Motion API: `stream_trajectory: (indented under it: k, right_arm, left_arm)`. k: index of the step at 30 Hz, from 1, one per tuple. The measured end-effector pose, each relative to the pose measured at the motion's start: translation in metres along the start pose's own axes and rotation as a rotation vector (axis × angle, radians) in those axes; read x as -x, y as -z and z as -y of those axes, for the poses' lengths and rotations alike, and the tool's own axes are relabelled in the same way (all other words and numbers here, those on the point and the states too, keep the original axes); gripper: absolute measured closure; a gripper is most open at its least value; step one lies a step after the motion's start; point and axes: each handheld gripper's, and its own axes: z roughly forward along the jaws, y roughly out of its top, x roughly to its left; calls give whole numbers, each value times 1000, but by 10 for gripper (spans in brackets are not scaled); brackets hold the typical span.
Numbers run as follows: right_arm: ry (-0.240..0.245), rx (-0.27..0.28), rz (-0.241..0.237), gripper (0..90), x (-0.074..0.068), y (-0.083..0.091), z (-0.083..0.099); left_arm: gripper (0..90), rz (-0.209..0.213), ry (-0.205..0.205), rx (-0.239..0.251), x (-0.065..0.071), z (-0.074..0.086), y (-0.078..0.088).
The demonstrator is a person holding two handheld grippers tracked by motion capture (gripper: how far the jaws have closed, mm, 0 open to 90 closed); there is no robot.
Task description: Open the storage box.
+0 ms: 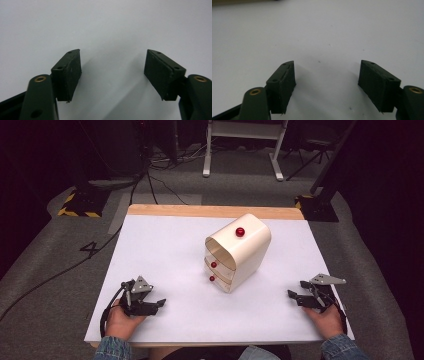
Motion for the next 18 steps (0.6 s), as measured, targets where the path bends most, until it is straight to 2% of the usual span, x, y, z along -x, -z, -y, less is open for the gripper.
stream_trajectory:
  k: [3, 5, 6, 9, 14, 15, 16, 17, 18]
  right_arm:
    - [0, 1, 0, 294, 0, 0, 0]
    - [1, 1, 1, 294, 0, 0, 0]
    - [1, 1, 1, 294, 0, 0, 0]
    - [2, 2, 2, 294, 0, 0, 0]
    - [6, 2, 3, 294, -1, 0, 0]
    - [6, 2, 3, 294, -1, 0, 0]
    - [6, 3, 3, 294, -1, 0, 0]
    - [5, 3, 3, 294, -1, 0, 0]
    - [5, 3, 2, 294, -1, 0, 0]
  left_arm:
    - [393, 21, 12, 10, -1, -2, 4]
    - [429, 50, 31, 45, 2, -8, 11]
    - [431, 50, 31, 45, 2, -8, 11]
    - [441, 62, 0, 101, 10, -20, 21]
    - [432, 87, -11, 161, 18, -33, 26]
    - [422, 87, -11, 161, 18, -33, 26]
    - [422, 98, -10, 177, 19, -35, 26]
    - [409, 131, -3, 211, 21, -39, 26]
    - [409, 139, 0, 224, 23, -42, 26]
